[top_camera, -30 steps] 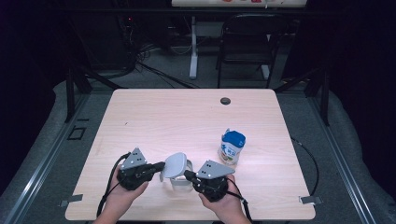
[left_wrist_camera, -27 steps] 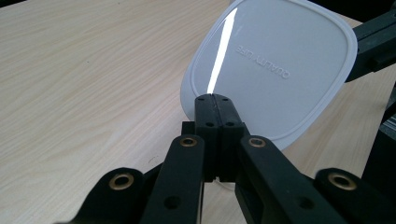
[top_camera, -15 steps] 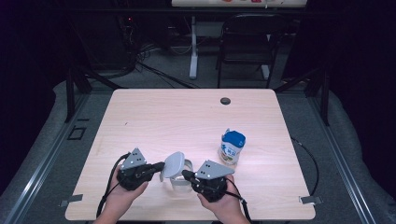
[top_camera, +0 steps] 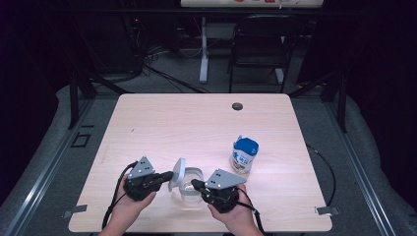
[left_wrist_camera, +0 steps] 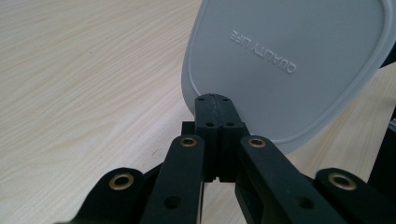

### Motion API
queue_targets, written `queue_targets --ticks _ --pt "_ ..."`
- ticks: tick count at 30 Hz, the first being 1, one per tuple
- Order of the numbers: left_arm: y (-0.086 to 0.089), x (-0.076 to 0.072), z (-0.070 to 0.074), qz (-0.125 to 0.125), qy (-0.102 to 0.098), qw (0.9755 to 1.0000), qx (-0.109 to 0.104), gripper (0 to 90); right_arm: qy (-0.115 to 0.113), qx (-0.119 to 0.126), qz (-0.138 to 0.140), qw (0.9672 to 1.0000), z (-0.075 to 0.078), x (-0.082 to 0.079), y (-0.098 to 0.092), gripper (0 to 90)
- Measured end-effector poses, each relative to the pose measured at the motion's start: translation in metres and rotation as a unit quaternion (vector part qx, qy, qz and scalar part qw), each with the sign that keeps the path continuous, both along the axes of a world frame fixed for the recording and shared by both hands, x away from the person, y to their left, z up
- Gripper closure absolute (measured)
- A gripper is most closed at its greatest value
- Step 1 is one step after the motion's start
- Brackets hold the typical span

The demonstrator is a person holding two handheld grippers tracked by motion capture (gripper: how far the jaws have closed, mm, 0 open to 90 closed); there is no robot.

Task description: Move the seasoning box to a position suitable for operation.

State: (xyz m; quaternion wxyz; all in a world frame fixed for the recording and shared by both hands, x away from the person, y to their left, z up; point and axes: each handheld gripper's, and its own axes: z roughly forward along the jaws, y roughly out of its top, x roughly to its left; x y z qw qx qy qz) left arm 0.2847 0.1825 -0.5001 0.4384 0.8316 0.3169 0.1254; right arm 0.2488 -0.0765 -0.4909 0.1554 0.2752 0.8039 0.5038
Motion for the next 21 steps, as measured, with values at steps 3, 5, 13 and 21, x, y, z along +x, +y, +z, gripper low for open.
queue_targets --ticks 3,5,13,21 --pt "0.0001 0.0 -0.0003 0.001 0.0 1.0 0.002 90.0 0.0 -0.001 -0.001 1.0 0.0 0.0 -0.0003 90.0" --pt "0.0002 0.0 -0.0004 0.001 0.0 1.0 0.002 90.0 0.0 -0.002 0.0 1.0 0.0001 -0.0001 -0.0004 90.0" --pt "0.0008 0.0008 -0.0028 0.002 0.003 1.0 0.004 90.0 0.002 -0.005 -0.001 1.0 -0.0008 0.0006 -0.0015 89.7" --pt "0.0022 0.001 -0.005 0.001 0.008 0.9999 0.011 90.0 0.002 -0.002 -0.005 1.0 -0.0016 0.0013 -0.0029 89.4"
